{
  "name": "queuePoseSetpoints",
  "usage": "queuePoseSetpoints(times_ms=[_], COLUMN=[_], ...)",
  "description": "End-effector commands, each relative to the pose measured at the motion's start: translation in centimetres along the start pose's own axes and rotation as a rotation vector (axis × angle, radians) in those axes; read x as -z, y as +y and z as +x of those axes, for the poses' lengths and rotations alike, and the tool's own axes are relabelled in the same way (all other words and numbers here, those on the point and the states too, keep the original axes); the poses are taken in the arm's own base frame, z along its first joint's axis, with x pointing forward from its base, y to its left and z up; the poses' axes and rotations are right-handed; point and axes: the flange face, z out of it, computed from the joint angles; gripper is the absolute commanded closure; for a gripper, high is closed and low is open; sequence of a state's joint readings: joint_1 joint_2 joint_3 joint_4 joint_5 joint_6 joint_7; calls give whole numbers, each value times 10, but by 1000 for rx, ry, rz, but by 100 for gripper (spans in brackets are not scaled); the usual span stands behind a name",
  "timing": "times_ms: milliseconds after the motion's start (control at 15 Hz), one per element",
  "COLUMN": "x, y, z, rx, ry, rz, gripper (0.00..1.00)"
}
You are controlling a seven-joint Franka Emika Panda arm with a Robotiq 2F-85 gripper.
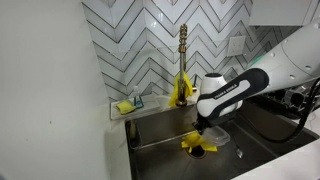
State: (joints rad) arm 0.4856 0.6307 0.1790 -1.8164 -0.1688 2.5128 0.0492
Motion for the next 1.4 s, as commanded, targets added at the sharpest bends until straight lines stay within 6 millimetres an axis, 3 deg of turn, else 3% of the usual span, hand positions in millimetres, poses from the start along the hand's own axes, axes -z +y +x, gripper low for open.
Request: queuePoseSetpoints(times_ms=[0, 400, 800, 933, 1267, 1333], x=[29, 86, 134, 131, 136, 136], y=[-7, -16, -9, -8, -6, -6], z=[-3, -14, -36, -31, -32, -32], rx=[-12, -78, -261, -228, -260, -260], ry=[-98, -356, -585, -567, -576, -576], rz=[-16, -91, -218, -189, -201, -201], gripper=[98, 98, 98, 93, 93, 98])
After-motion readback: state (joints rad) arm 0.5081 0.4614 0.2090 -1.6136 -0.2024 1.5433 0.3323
